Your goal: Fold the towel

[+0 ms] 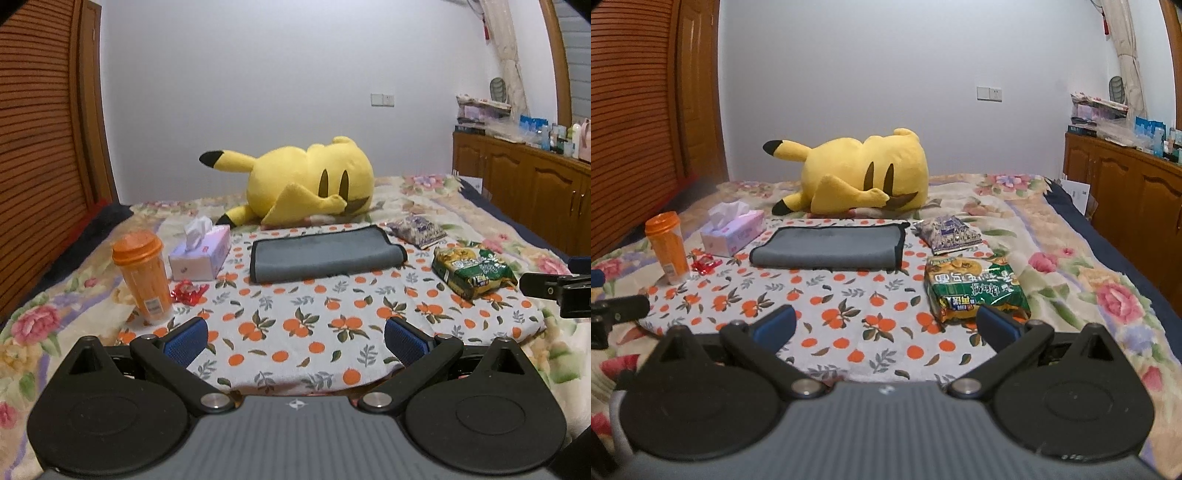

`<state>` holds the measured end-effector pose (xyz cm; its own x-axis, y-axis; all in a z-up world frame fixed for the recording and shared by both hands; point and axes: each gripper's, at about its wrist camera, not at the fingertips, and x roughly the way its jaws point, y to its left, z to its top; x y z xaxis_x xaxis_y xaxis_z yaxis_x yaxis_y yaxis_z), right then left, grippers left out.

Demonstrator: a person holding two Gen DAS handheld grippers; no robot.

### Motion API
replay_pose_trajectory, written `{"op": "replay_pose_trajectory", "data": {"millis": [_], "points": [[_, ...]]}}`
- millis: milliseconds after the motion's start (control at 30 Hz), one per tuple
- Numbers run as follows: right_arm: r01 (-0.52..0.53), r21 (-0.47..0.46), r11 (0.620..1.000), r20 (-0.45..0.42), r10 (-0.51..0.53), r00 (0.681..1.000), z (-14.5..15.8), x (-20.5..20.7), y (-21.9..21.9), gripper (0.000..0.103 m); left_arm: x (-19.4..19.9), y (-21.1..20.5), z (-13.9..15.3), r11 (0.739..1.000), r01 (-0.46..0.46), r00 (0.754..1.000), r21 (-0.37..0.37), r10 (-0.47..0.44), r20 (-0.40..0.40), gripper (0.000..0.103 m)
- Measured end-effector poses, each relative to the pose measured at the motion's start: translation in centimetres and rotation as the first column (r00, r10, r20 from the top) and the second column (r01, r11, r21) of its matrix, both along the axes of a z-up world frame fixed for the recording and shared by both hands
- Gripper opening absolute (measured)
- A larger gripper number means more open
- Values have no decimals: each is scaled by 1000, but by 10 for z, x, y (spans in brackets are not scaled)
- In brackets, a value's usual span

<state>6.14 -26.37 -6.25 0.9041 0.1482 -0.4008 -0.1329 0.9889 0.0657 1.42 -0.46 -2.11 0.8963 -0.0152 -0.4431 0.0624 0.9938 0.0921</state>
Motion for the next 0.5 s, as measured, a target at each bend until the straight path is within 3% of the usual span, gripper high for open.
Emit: {"op": "replay_pose_trajectory", "data": {"millis": [500], "points": [[2,7,1000,58,-3,998,5,-7,-1,103,-7,0,7,1000,2,998,-2,-2,71,103]]}}
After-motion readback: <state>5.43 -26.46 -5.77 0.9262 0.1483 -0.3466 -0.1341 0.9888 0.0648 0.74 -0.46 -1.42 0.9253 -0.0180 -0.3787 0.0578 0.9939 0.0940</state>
